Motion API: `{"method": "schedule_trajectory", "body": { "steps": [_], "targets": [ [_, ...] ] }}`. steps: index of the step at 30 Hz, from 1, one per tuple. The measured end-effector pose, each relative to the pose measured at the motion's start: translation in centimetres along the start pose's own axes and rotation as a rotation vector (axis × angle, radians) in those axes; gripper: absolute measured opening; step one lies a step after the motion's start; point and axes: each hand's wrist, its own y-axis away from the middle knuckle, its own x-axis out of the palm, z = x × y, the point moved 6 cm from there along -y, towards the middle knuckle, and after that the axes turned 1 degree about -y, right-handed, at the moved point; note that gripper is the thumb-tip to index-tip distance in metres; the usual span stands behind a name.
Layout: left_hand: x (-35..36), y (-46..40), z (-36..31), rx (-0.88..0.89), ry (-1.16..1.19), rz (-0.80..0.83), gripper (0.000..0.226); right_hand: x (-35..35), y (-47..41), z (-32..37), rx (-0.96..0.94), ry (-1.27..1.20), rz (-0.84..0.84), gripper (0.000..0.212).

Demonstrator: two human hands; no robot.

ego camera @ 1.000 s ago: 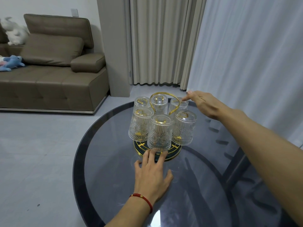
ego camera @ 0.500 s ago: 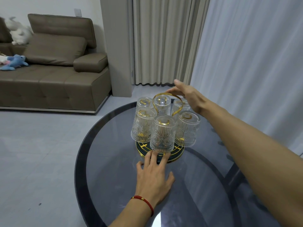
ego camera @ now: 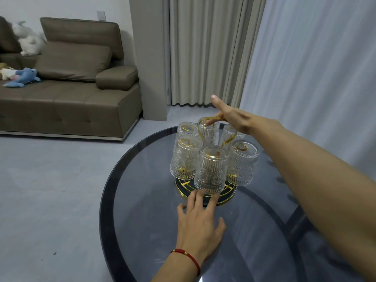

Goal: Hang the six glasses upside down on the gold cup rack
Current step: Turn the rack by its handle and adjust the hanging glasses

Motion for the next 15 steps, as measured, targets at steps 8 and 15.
{"method": "schedule_trajectory", "body": {
  "steps": [8,15],
  "targets": [
    [0.22,0.0,0.09,-0.011,0.015,0.007,0.062,-0.1,-0.78,0.53,0.009,-0.007,0.05,0.109],
    [0.28,-0.06,0.07,-0.014,0.01,0.015,0.062,0.13,-0.55,0.92,-0.001,0.031,0.081,0.107]
  ]
}}
